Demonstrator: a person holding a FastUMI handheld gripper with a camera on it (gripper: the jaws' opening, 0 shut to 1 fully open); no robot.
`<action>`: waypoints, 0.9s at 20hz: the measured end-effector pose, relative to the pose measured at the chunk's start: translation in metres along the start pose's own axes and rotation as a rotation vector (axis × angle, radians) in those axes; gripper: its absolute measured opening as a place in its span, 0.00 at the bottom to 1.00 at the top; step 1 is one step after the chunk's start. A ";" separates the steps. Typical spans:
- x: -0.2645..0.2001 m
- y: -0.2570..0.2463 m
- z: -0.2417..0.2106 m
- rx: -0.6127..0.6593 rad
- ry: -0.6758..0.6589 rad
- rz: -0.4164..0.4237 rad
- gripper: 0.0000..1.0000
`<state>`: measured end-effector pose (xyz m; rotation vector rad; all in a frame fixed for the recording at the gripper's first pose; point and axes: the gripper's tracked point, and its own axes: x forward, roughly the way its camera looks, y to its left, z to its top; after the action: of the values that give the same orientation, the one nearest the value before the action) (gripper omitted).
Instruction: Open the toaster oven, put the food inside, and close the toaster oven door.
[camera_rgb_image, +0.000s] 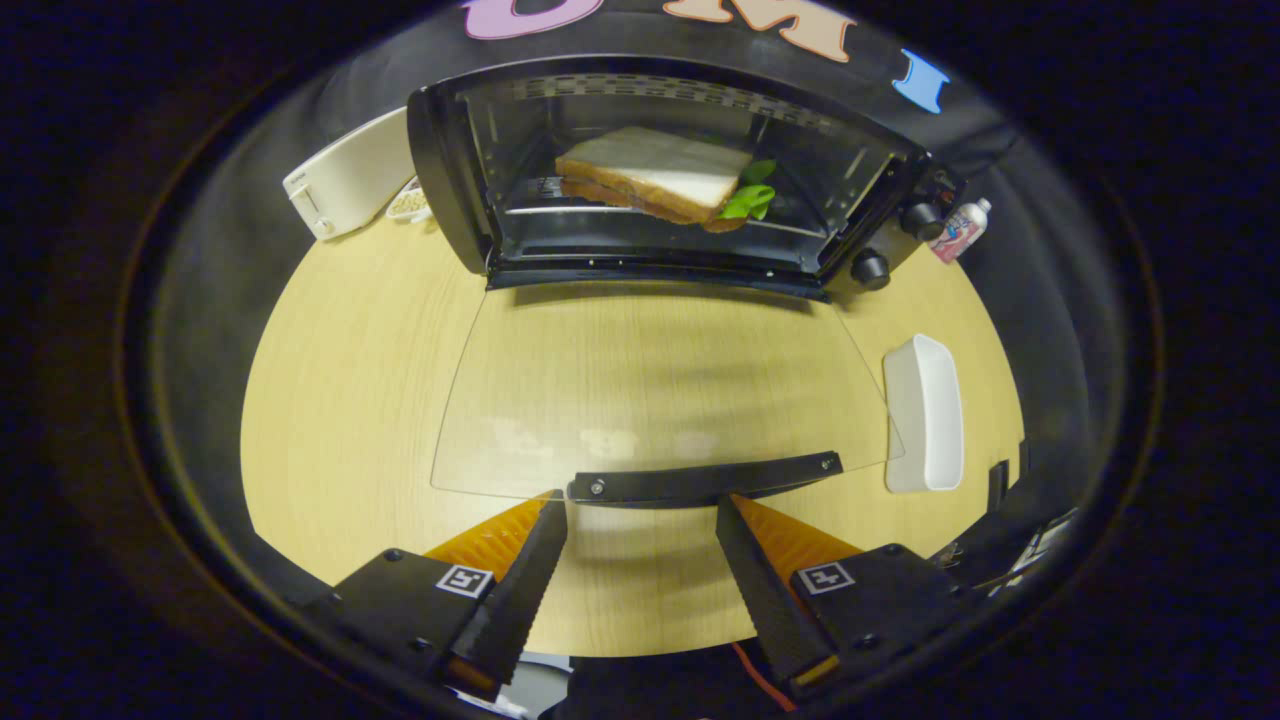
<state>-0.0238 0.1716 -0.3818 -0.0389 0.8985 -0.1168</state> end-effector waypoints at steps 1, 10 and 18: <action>-0.005 0.000 0.004 0.009 -0.011 -0.002 0.95; -0.047 -0.008 0.057 0.004 -0.135 -0.028 0.95; -0.066 -0.011 0.102 -0.002 -0.237 -0.047 0.94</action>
<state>0.0148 0.1670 -0.2658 -0.0744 0.6611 -0.1512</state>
